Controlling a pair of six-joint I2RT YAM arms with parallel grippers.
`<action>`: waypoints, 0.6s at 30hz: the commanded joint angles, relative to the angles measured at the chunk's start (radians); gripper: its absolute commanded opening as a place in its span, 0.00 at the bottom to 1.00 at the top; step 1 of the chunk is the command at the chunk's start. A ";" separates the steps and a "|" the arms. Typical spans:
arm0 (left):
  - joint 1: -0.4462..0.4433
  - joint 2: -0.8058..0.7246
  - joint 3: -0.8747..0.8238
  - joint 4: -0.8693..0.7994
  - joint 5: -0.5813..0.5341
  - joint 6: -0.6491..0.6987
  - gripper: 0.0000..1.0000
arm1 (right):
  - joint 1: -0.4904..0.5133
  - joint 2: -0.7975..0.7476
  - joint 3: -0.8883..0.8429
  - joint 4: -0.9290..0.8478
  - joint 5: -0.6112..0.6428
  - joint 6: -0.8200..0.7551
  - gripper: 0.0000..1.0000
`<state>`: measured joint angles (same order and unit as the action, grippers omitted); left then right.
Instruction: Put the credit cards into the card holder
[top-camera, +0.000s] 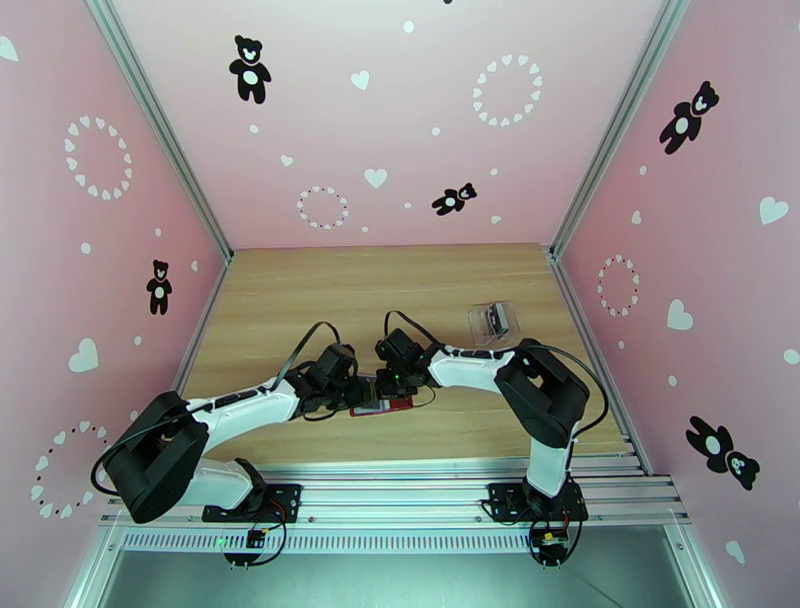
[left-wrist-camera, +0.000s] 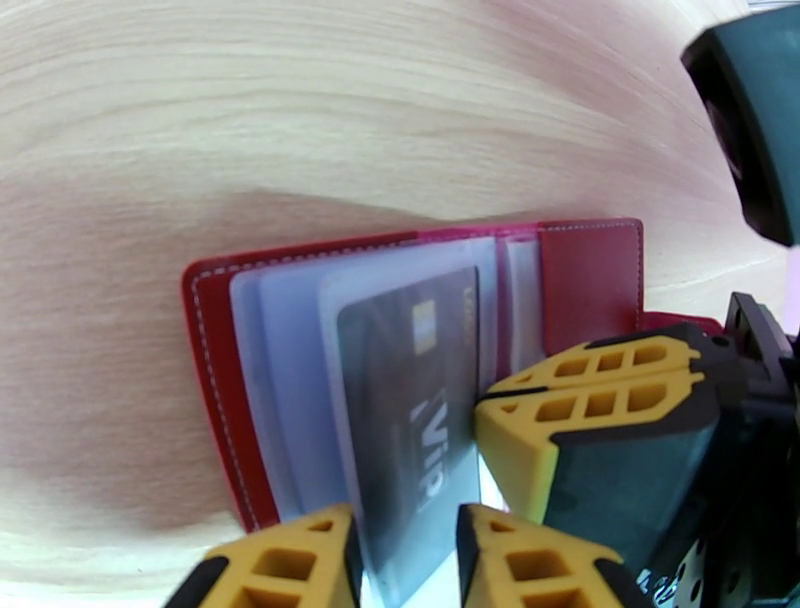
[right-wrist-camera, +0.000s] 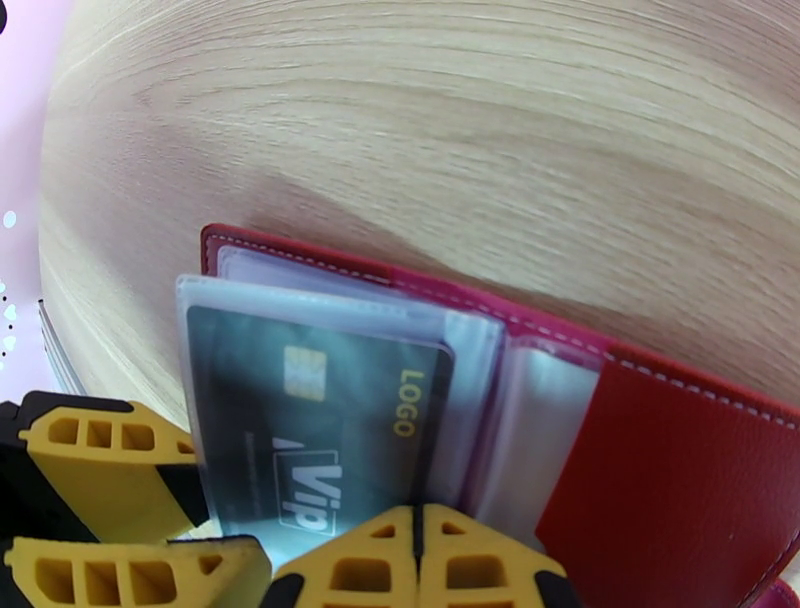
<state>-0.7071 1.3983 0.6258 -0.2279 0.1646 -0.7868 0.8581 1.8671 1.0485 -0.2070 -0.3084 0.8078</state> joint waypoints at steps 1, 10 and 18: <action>-0.009 -0.012 0.026 0.005 0.011 0.011 0.31 | 0.006 0.020 -0.036 -0.036 0.017 -0.002 0.03; -0.016 -0.007 0.053 0.034 0.047 0.014 0.30 | 0.005 -0.060 -0.057 0.011 0.013 0.021 0.10; -0.024 0.021 0.100 0.045 0.081 0.011 0.30 | -0.028 -0.159 -0.092 0.000 0.040 0.025 0.20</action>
<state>-0.7200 1.3994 0.6899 -0.2085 0.2096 -0.7868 0.8471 1.7744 0.9775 -0.1921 -0.2924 0.8307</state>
